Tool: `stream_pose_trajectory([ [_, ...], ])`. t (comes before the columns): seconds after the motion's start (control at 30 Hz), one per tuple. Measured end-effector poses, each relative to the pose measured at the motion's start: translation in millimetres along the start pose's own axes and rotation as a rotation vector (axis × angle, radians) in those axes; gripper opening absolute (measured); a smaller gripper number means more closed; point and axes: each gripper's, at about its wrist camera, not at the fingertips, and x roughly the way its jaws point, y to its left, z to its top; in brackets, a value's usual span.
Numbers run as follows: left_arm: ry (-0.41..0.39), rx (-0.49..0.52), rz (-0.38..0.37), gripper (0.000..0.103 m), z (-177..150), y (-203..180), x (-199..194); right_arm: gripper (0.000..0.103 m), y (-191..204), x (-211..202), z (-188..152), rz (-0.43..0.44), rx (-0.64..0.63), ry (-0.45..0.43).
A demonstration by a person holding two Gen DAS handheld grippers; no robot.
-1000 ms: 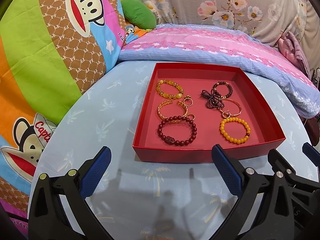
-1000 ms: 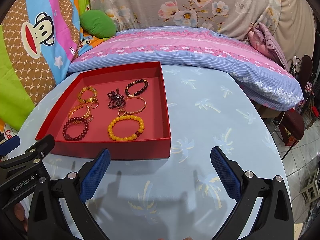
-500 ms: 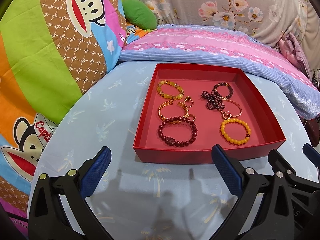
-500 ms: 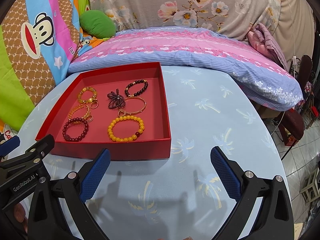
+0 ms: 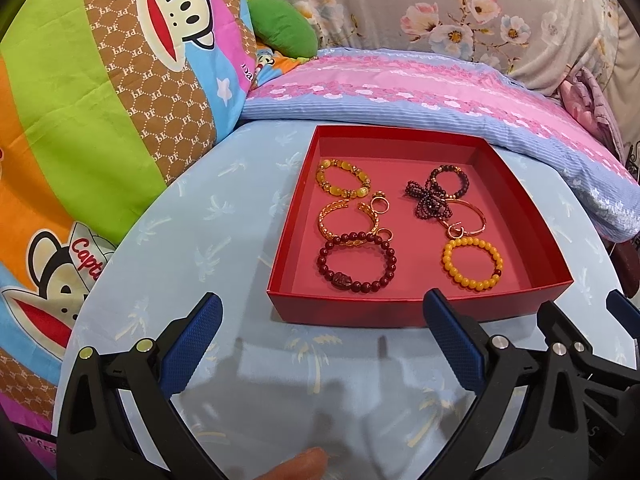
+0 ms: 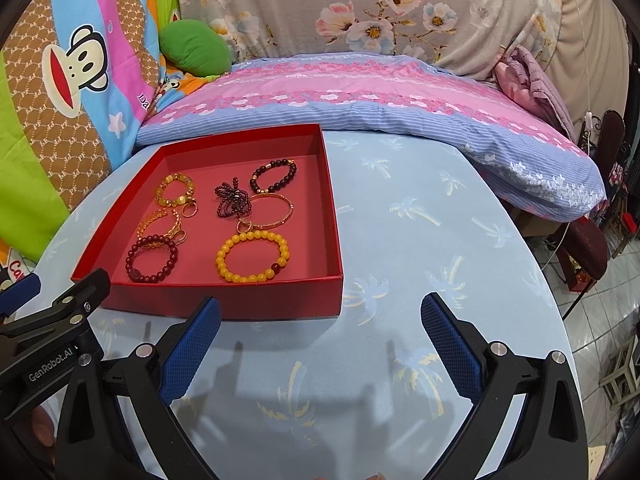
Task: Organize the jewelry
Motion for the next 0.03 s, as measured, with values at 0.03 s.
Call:
stream_pose_trajectory([
  [0.03,0.0,0.001,0.001,0.096,-0.2,0.1,-0.1,0.097,0.7,0.5,-0.1,-0.001,0.0,0.001],
])
